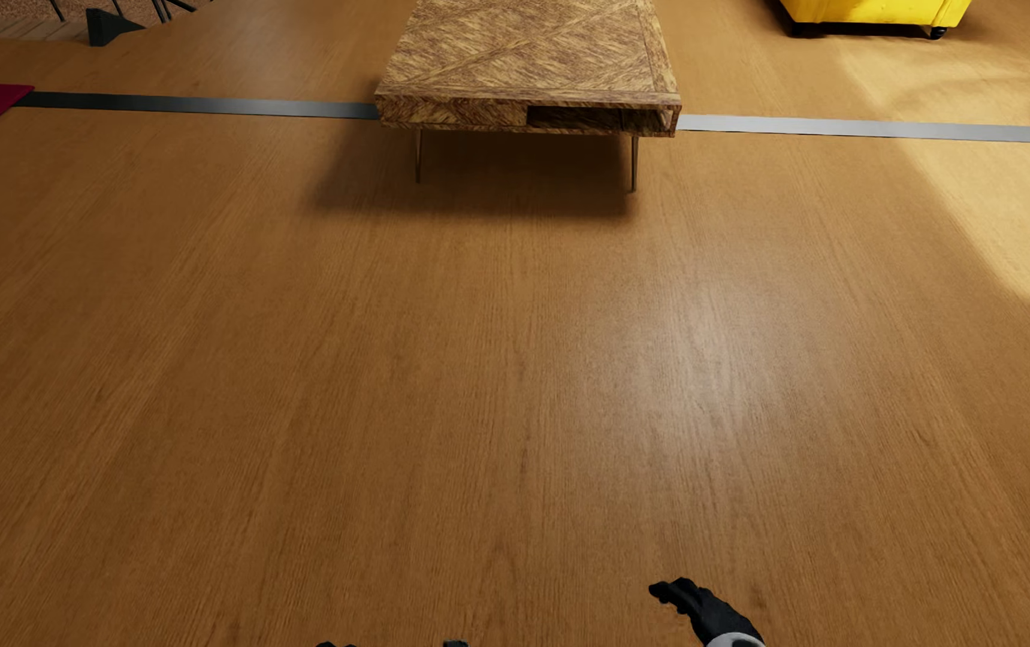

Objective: Walk to the wood coffeetable

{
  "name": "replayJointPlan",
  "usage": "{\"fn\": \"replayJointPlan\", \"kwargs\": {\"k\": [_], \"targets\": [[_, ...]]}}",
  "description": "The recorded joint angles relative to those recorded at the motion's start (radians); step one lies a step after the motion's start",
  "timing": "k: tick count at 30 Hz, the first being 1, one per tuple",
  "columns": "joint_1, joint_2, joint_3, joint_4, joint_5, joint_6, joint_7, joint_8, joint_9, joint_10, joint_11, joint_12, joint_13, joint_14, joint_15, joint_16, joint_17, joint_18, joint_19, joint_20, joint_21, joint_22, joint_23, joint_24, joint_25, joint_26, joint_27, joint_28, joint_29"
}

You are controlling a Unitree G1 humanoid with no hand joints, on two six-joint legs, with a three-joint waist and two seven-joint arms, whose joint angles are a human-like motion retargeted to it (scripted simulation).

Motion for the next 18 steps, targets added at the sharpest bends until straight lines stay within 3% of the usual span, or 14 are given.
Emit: {"fn": "replayJointPlan", "kwargs": {"k": [1,4,6,7,8,10,11,12,13,14,15,16,17,18], "targets": [[0.002,0.039,0.010,-0.001,0.003,-0.001,0.029,0.015,-0.003,-0.178,-0.029,0.002,-0.017,0.060,-0.001,-0.009,-0.004,-0.007,0.003,0.003,0.008,0.014,-0.016,0.004,0.010,0.008,-0.012,0.000,-0.004],[0.026,0.140,0.032,-0.025,0.010,-0.008,0.080,0.071,-0.010,-0.511,-0.058,0.015,-0.044,0.081,0.000,-0.032,-0.010,-0.072,0.021,0.000,0.040,0.067,-0.062,0.037,0.041,0.009,-0.039,-0.014,-0.010],[0.040,0.200,0.043,-0.077,-0.007,-0.023,0.025,0.116,-0.013,-0.455,-0.026,0.033,-0.031,0.178,0.014,-0.063,-0.015,0.021,0.040,0.006,0.061,0.110,-0.071,0.061,0.049,0.015,-0.037,-0.008,-0.010],[0.066,0.221,0.043,-0.095,-0.027,-0.035,0.022,0.134,-0.017,-0.432,0.009,0.042,-0.018,0.236,0.054,-0.083,-0.020,0.034,0.058,0.009,0.070,0.138,-0.064,0.072,0.050,0.018,-0.029,-0.006,-0.004],[0.098,0.225,0.040,-0.109,-0.053,-0.052,0.041,0.147,-0.021,-0.416,0.067,0.044,0.000,0.252,0.133,-0.103,-0.026,0.016,0.086,0.006,0.073,0.172,-0.047,0.087,0.049,0.021,-0.013,-0.011,0.003],[0.150,0.137,0.035,-0.157,-0.114,-0.091,0.077,0.180,-0.024,-0.380,0.314,0.019,0.041,0.191,0.350,-0.131,-0.039,0.065,0.260,-0.014,0.072,0.233,-0.003,0.127,0.039,0.013,0.035,-0.039,0.036],[0.178,0.055,0.036,-0.177,-0.145,-0.107,0.100,0.175,-0.022,-0.364,0.486,-0.002,0.056,0.151,0.469,-0.139,-0.050,0.082,0.304,-0.020,0.083,0.240,0.012,0.144,0.031,-0.002,0.045,-0.048,0.073],[0.202,-0.034,0.039,-0.193,-0.211,-0.121,0.125,0.128,-0.019,-0.346,0.643,-0.026,0.067,0.113,0.575,-0.144,-0.070,0.098,0.306,-0.023,0.105,0.233,0.016,0.154,0.020,-0.019,0.036,-0.048,0.115],[0.230,-0.120,0.036,-0.214,-0.257,-0.136,0.139,0.134,-0.013,-0.333,0.767,-0.055,0.080,0.076,0.581,-0.147,-0.095,0.107,0.306,-0.026,0.126,0.218,0.007,0.161,0.008,-0.033,0.016,-0.040,0.142],[0.256,-0.205,0.029,-0.237,-0.298,-0.149,0.145,0.150,-0.007,-0.315,0.855,-0.089,0.098,0.038,0.491,-0.151,-0.119,0.110,0.310,-0.032,0.131,0.201,-0.011,0.165,0.003,-0.043,0.002,-0.032,0.143],[0.287,-0.279,0.021,-0.259,-0.342,-0.161,0.141,0.144,0.000,-0.305,0.893,-0.130,0.121,0.002,0.395,-0.150,-0.123,0.110,0.282,-0.037,0.117,0.196,-0.033,0.170,0.011,-0.055,0.012,-0.026,0.115],[0.318,-0.340,0.009,-0.281,-0.380,-0.171,0.130,0.128,0.005,-0.292,0.886,-0.175,0.152,-0.031,0.291,-0.153,-0.119,0.110,0.219,-0.047,0.081,0.193,-0.058,0.176,0.033,-0.060,0.030,-0.024,0.075],[0.351,-0.391,-0.005,-0.299,-0.391,-0.178,0.110,0.119,0.009,-0.285,0.831,-0.218,0.177,-0.058,0.210,-0.151,-0.107,0.112,0.162,-0.056,0.039,0.190,-0.072,0.182,0.066,-0.066,0.047,-0.024,0.039],[0.386,-0.429,-0.019,-0.310,-0.381,-0.182,0.088,0.117,0.011,-0.286,0.732,-0.259,0.197,-0.078,0.139,-0.149,-0.093,0.113,0.145,-0.064,0.005,0.184,-0.080,0.185,0.095,-0.071,0.059,-0.026,0.017]]}}
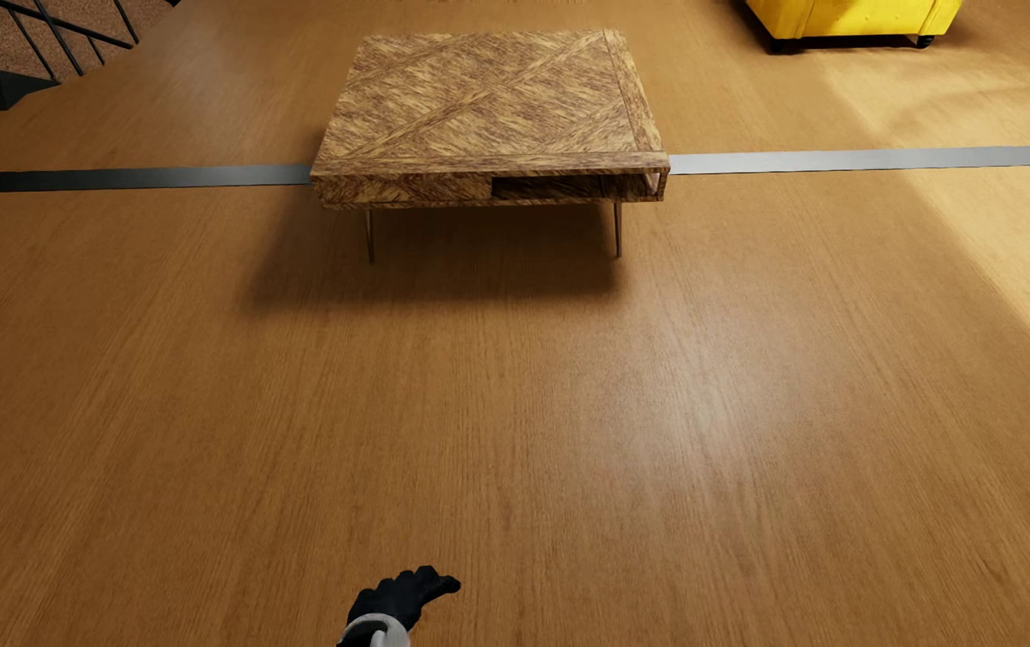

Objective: Walk to the wood coffeetable

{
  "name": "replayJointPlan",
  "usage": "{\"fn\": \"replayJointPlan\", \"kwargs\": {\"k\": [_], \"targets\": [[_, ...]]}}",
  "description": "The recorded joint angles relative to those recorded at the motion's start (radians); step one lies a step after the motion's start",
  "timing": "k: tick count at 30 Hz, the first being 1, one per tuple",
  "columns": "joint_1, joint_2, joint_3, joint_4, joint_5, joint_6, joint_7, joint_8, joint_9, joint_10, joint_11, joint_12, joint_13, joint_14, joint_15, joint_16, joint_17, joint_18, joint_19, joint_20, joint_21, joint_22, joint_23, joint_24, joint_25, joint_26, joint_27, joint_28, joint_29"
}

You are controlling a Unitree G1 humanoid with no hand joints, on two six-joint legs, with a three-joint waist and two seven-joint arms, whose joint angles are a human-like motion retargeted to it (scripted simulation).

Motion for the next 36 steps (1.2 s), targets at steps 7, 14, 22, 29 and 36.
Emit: {"fn": "replayJointPlan", "kwargs": {"k": [7,14,22,29,36], "targets": [[0.249,-0.083,-0.045,-0.033,0.098,0.016,-0.118,-0.106,-0.011,-0.124,-0.918,-0.091,0.023,-0.045,0.039,-0.010,0.024,0.002,0.102,-0.066,-0.023,-0.130,-0.011,-0.081,-0.020,-0.078,0.004,0.038,0.056],[0.268,0.043,-0.076,0.051,0.214,0.107,-0.234,-0.123,-0.037,0.315,-0.696,0.056,0.013,0.289,0.117,0.015,0.117,-0.339,-0.170,-0.131,-0.105,0.075,0.052,-0.031,-0.033,0.050,0.045,-0.058,0.035],[-0.330,0.319,-0.039,0.380,0.325,0.182,-0.086,-0.199,-0.013,0.628,-0.678,0.182,-0.159,0.023,-0.108,0.200,0.123,-0.185,-0.154,0.068,-0.022,-0.123,0.093,-0.179,-0.099,0.073,-0.060,-0.012,-0.013],[-0.346,0.559,0.038,0.336,0.358,0.175,-0.079,-0.074,-0.022,-0.207,-0.805,0.235,-0.245,0.222,-0.139,0.106,0.088,-0.158,-0.120,0.093,0.043,-0.131,0.027,-0.135,-0.060,0.088,-0.092,0.018,-0.027],[-0.210,0.495,0.047,0.293,0.207,0.084,0.039,-0.030,-0.042,-0.123,-0.446,0.216,-0.132,0.252,0.188,-0.015,0.070,-0.140,-0.070,0.113,0.069,-0.001,0.083,-0.063,-0.066,0.187,-0.042,0.010,0.080]]}}
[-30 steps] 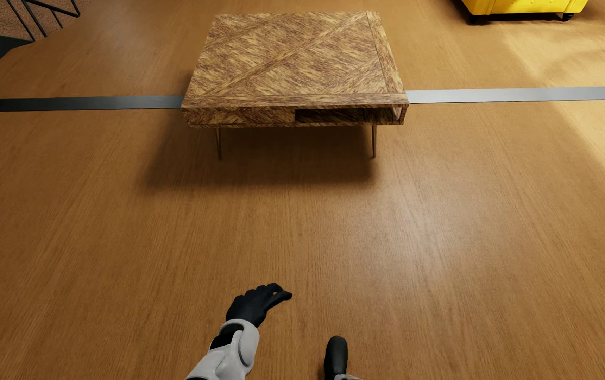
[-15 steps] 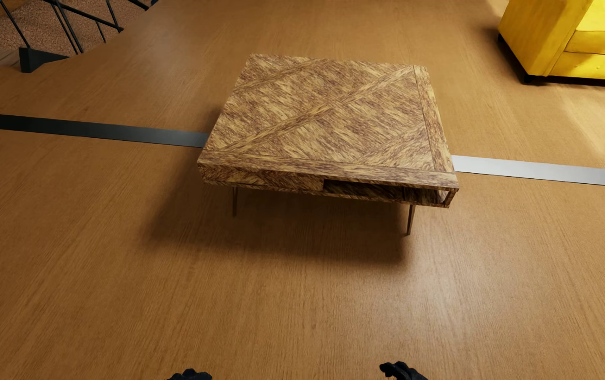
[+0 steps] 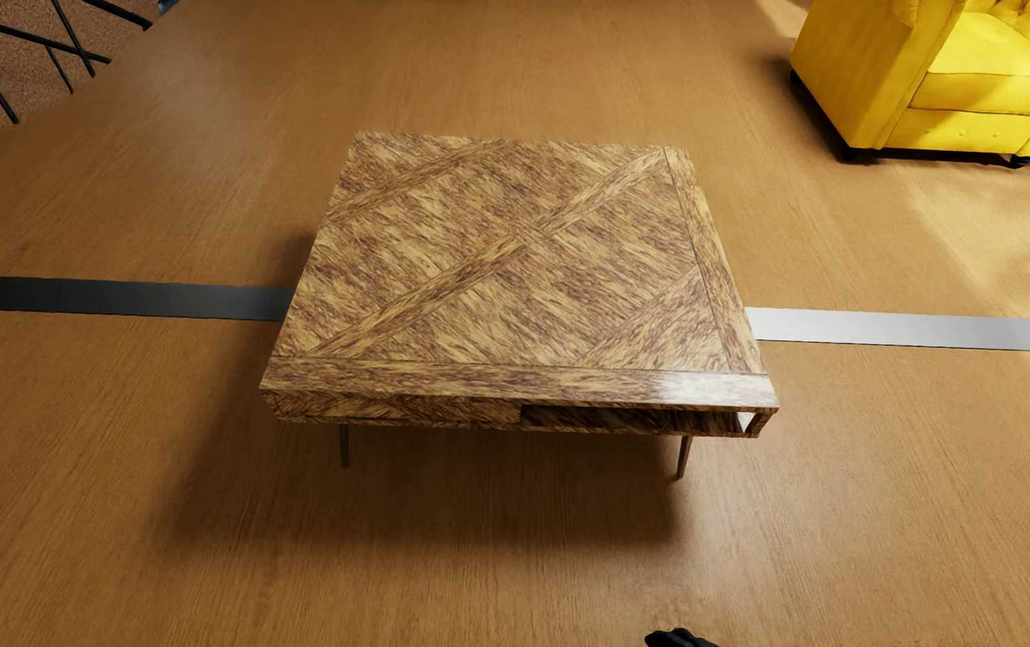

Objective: Walk to the wood coffeetable

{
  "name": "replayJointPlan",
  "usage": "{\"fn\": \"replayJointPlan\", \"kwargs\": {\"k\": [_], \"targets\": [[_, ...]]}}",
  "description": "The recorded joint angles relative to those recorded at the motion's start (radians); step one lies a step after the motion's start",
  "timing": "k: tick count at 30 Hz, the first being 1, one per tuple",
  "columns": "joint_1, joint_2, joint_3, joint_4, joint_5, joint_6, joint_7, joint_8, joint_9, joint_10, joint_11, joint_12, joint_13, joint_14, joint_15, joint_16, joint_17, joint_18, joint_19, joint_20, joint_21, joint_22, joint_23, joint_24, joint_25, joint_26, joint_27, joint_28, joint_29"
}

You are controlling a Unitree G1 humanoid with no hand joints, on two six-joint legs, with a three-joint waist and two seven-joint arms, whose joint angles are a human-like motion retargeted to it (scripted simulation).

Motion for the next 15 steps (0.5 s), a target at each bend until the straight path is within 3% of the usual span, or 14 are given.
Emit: {"fn": "replayJointPlan", "kwargs": {"k": [2,3,4,6,9,11,14,15], "targets": [[0.002,-0.146,-0.006,-0.019,-0.129,-0.030,0.046,-0.087,0.010,0.057,0.280,-0.043,0.023,-0.058,0.102,0.011,-0.063,0.026,0.094,-0.040,0.051,-0.009,-0.033,0.012,-0.038,-0.080,-0.045,-0.056,0.051],[0.012,-0.213,-0.013,-0.033,-0.198,-0.047,0.066,-0.123,0.015,0.070,0.395,-0.068,0.041,-0.080,0.098,0.030,-0.080,0.038,0.110,-0.063,0.046,-0.009,-0.054,0.023,-0.038,-0.126,-0.043,-0.083,0.040],[0.027,-0.279,-0.021,-0.048,-0.225,-0.062,0.081,-0.129,0.019,0.078,0.481,-0.105,0.055,-0.100,0.040,0.047,-0.076,0.045,0.099,-0.086,0.025,-0.004,-0.067,0.039,-0.025,-0.153,-0.019,-0.105,0.013],[0.056,-0.370,-0.032,-0.066,-0.251,-0.083,0.099,-0.140,0.022,0.093,0.528,-0.185,0.090,-0.136,-0.007,0.077,-0.057,0.053,0.147,-0.117,-0.041,0.010,-0.092,0.075,0.022,-0.159,0.023,-0.115,-0.042],[0.097,-0.393,-0.046,-0.070,-0.336,-0.093,0.103,-0.249,0.020,0.106,0.341,-0.282,0.122,-0.179,-0.106,0.101,-0.043,0.060,0.142,-0.090,-0.073,0.008,-0.124,0.069,0.044,-0.128,0.022,-0.077,-0.049],[0.130,-0.370,-0.052,-0.068,-0.342,-0.091,0.104,-0.287,0.016,0.092,0.110,-0.316,0.120,-0.194,-0.155,0.114,-0.040,0.061,0.145,-0.061,-0.069,-0.022,-0.128,0.039,0.033,-0.134,0.018,-0.051,-0.032],[0.175,-0.300,-0.046,-0.052,-0.362,-0.080,0.122,-0.406,0.003,0.048,-0.252,-0.325,0.090,-0.202,-0.098,0.138,-0.019,0.054,0.157,-0.063,-0.063,-0.078,-0.107,0.009,0.018,-0.161,0.019,-0.025,-0.029],[0.188,-0.276,-0.041,-0.046,-0.376,-0.077,0.133,-0.489,-0.002,0.030,-0.345,-0.317,0.076,-0.202,-0.064,0.145,-0.012,0.050,0.121,-0.069,-0.054,-0.091,-0.100,0.000,0.007,-0.166,0.017,-0.021,-0.027]]}}
